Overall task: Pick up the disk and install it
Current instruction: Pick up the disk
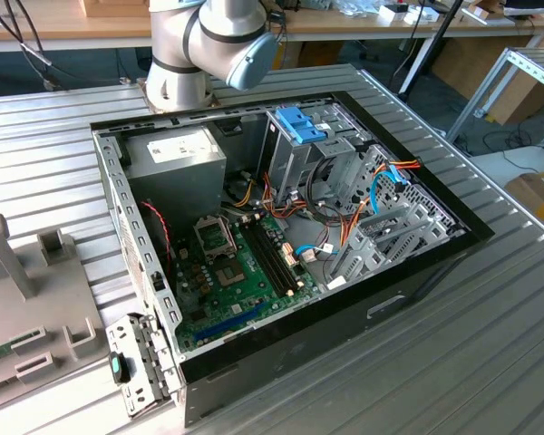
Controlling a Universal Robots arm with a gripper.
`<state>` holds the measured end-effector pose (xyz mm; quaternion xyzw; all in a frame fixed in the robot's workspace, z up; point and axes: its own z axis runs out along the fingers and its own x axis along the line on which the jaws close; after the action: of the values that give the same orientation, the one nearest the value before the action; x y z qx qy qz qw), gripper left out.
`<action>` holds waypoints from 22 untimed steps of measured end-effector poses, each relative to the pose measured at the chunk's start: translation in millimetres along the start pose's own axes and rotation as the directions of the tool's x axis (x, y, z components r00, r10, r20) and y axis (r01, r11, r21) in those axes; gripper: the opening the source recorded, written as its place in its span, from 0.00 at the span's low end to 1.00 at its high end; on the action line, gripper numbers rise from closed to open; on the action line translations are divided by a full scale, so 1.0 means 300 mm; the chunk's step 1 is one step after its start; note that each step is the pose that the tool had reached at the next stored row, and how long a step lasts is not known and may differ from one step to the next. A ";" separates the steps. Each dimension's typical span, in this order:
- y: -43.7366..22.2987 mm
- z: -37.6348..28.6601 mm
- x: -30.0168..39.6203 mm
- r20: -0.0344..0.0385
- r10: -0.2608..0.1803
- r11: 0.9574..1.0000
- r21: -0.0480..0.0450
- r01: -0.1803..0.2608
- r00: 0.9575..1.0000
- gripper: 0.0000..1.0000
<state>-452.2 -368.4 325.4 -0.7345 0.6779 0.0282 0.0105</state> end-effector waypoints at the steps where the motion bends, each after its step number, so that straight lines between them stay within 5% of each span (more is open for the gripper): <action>1: 0.000 0.003 0.002 0.000 0.000 1.000 0.000 0.000 1.000 0.54; 9: 0.009 0.038 0.006 0.000 0.000 1.000 0.000 0.000 1.000 0.54; 22: 0.009 0.050 0.006 0.000 0.000 1.000 0.001 0.000 1.000 0.54</action>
<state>-455.2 -369.6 310.3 -0.7345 0.6779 0.0280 0.0106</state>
